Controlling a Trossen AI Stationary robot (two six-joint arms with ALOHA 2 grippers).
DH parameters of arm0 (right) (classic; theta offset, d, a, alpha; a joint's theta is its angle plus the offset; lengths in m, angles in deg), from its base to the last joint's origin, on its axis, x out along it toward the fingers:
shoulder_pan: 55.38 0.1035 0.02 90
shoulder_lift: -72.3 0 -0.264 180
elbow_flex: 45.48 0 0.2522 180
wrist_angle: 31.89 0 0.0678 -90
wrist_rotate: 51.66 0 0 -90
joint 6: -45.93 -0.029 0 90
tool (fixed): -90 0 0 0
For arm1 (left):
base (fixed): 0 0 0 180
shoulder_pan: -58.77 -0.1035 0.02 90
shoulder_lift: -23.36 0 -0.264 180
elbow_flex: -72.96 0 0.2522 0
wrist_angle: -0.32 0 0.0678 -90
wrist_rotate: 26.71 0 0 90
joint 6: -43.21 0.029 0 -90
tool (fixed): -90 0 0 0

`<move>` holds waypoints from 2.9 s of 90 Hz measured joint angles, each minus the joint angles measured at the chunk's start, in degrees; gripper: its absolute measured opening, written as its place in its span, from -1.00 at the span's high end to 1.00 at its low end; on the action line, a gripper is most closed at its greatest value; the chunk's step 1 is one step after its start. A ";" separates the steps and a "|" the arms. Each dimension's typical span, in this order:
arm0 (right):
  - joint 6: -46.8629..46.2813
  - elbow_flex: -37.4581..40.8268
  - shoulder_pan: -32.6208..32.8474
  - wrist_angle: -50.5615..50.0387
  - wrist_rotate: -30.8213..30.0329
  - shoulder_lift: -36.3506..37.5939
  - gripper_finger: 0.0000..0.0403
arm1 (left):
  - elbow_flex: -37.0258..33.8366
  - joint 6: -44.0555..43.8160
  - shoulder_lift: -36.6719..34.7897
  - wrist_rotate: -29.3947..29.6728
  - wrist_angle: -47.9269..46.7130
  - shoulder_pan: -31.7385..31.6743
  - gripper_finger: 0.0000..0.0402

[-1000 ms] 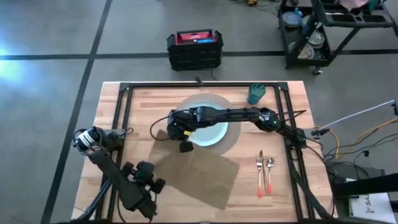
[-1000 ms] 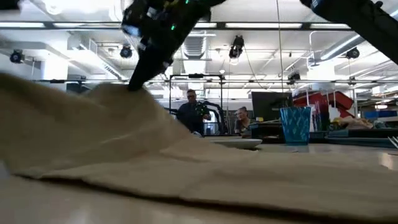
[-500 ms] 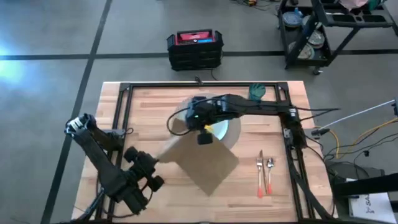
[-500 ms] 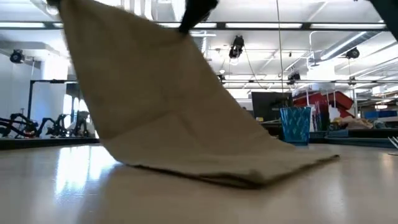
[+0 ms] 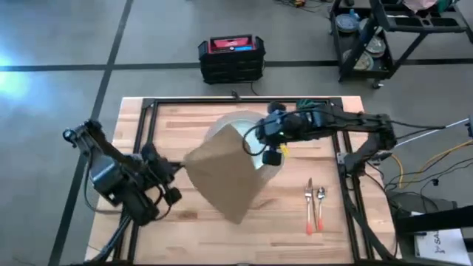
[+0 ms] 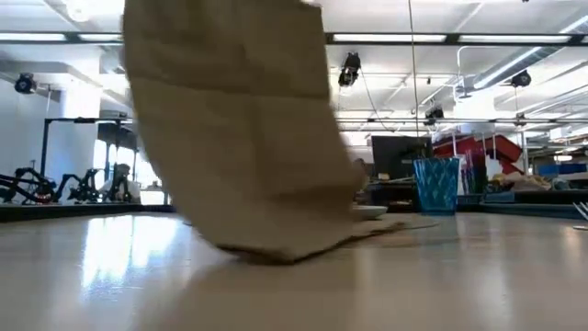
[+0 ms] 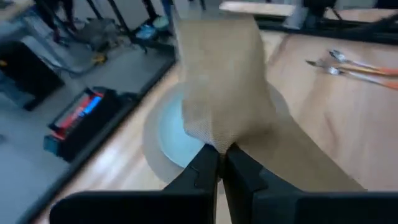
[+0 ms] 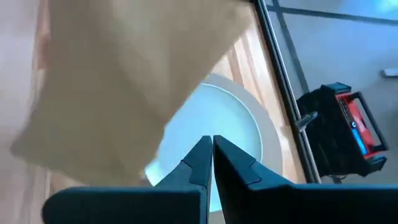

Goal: Set table place
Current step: Fold the brown table napkin

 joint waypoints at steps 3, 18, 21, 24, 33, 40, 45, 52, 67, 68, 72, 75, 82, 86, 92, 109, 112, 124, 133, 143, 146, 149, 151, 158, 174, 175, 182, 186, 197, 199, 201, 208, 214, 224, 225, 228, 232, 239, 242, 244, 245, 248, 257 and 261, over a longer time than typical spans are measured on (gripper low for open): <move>-0.32 2.39 0.07 2.12 -0.31 0.57 1.00 | 0.00 1.83 -0.34 0.05 0.39 -1.02 1.00; -1.50 12.92 0.34 13.42 -1.97 3.51 1.00 | 0.00 12.17 -1.00 -3.18 4.72 -6.23 1.00; -1.86 14.90 0.65 15.44 -2.27 3.99 1.00 | -0.02 14.21 -0.98 -4.58 5.87 -7.19 1.00; -2.34 16.76 1.13 17.73 -2.32 4.62 1.00 | -0.02 16.05 -0.91 -5.98 6.98 -7.97 1.00; -4.93 23.70 3.25 24.11 -2.35 6.73 1.00 | -0.04 19.59 -0.24 -10.62 10.32 -9.35 1.00; -6.68 29.47 5.17 28.22 -3.91 8.05 1.00 | -0.56 21.91 0.97 -14.20 13.54 -9.41 1.00; -8.15 33.21 6.14 29.91 -6.50 9.05 1.00 | -1.26 23.68 2.21 -17.44 17.11 -9.36 1.00; -10.86 37.33 6.76 30.10 -9.15 10.75 1.00 | -3.05 24.88 3.97 -22.56 22.74 -8.97 1.00; -16.49 45.93 8.60 33.91 -10.01 14.63 1.00 | -8.94 22.83 10.20 -31.74 36.18 -6.52 1.00; -16.84 46.60 8.86 34.51 -9.79 14.92 1.00 | -9.30 22.40 10.68 -32.14 36.92 -6.25 1.00; -17.96 49.33 9.82 37.47 -8.64 15.81 1.00 | -10.59 20.16 12.66 -33.44 39.44 -5.12 1.00; -18.35 51.43 10.63 41.34 -7.30 16.45 1.00 | -11.44 18.36 14.07 -33.87 41.12 -4.40 1.00; -18.28 56.97 12.86 51.89 -3.13 16.97 1.00 | -13.29 12.97 17.48 -34.48 44.26 -2.37 1.00; -17.99 60.07 14.01 58.10 -0.99 16.76 0.99 | -13.85 10.64 19.64 -34.58 46.21 -1.53 1.00; -17.61 63.57 15.23 66.51 1.60 15.61 0.94 | -14.39 8.39 22.50 -35.05 49.29 -0.21 1.00; -18.79 66.38 16.32 76.08 4.20 7.00 0.56 | -16.12 5.19 29.47 -41.04 61.25 1.38 1.00; -18.79 66.07 16.36 76.95 4.54 4.75 0.47 | -16.51 4.97 30.64 -41.98 63.37 1.58 1.00; -16.20 61.11 16.37 79.69 6.33 -4.41 0.12 | -16.97 2.33 33.72 -43.80 65.55 2.36 1.00; -12.14 55.87 16.07 79.69 6.95 -10.16 -0.06 | -17.03 0.81 34.86 -44.05 64.99 2.86 1.00; -8.90 49.81 15.14 79.37 9.25 -15.45 -0.14 | -17.00 0.09 34.98 -44.04 65.05 3.28 1.00; -8.20 48.08 14.79 79.29 10.43 -16.71 -0.14 | -17.00 -0.16 34.98 -44.05 64.95 3.30 1.00; -7.53 46.73 14.42 77.98 11.28 -17.81 -0.13 | -17.00 -0.37 34.98 -44.05 64.84 3.38 1.00; -6.93 45.71 14.12 77.15 11.65 -18.76 -0.12 | -17.00 -0.39 34.98 -44.05 64.81 3.54 1.00; -4.60 42.49 13.28 76.18 12.00 -20.86 -0.09 | -16.99 -0.86 34.91 -44.01 64.42 4.02 1.00; -2.18 38.61 10.77 72.03 14.26 -23.64 -0.04 | -16.94 -5.78 34.87 -43.80 60.59 5.44 1.00; -2.17 38.52 10.60 72.04 14.62 -23.71 -0.04 | -16.94 -6.10 34.87 -43.73 60.43 5.52 1.00; -2.38 38.24 9.68 71.93 16.50 -24.06 -0.05 | -16.94 -8.16 34.87 -43.34 58.87 6.05 1.00; -2.64 38.07 9.26 72.31 17.16 -24.11 -0.06 | -16.94 -9.08 34.85 -43.23 58.61 6.16 1.00; -2.86 38.40 8.64 71.83 18.79 -24.24 -0.06 | -16.94 -10.63 34.82 -41.57 57.94 6.56 1.00; -2.86 38.48 8.60 71.65 19.14 -24.25 -0.05 | -16.94 -10.92 34.82 -41.25 57.93 6.57 1.00; -2.86 38.53 8.62 71.61 19.38 -24.25 -0.04 | -16.94 -11.14 34.82 -41.04 57.76 6.57 1.00; -2.85 38.50 8.68 71.83 19.93 -24.24 0.01 | -16.94 -11.39 34.82 -40.45 56.74 6.56 1.00; -3.00 38.51 8.69 71.79 20.98 -24.23 0.06 | -16.94 -11.78 34.82 -40.25 56.17 6.52 1.00; -3.26 38.56 8.69 71.82 21.53 -24.24 0.15 | -16.94 -13.17 34.82 -39.56 54.88 6.51 1.00; -3.26 38.57 8.69 71.80 21.58 -24.25 0.16 | -16.94 -13.33 34.82 -39.39 54.85 6.51 1.00; -3.28 38.64 8.69 71.69 21.73 -24.25 0.19 | -16.94 -13.61 34.82 -39.10 54.81 6.51 1.00; -3.59 38.64 8.69 71.73 21.77 -24.23 0.23 | -16.94 -13.82 34.82 -38.98 54.66 6.51 1.00; -3.82 38.64 8.57 71.73 21.74 -24.23 0.32 | -16.94 -13.88 34.82 -38.91 54.62 6.51 1.00; -3.90 38.64 8.56 71.79 21.71 -24.23 0.36 | -16.94 -13.88 34.82 -38.87 54.62 6.49 1.00; -3.91 38.64 8.56 71.78 21.69 -24.23 0.39 | -16.94 -13.88 34.82 -38.84 54.62 6.45 1.00; -3.93 38.64 8.56 71.76 21.66 -24.23 0.41 | -16.94 -13.88 34.82 -38.83 54.62 6.46 1.00; -4.10 38.64 8.56 71.70 21.33 -24.23 0.47 | -16.94 -13.88 34.82 -38.81 54.62 6.47 1.00; -4.44 38.64 8.37 71.63 20.32 -24.23 0.67 | -16.94 -13.88 34.82 -38.73 54.60 6.45 1.00; -4.56 38.64 8.19 71.60 20.33 -24.23 0.77 | -16.94 -13.88 34.82 -38.62 54.55 6.45 1.00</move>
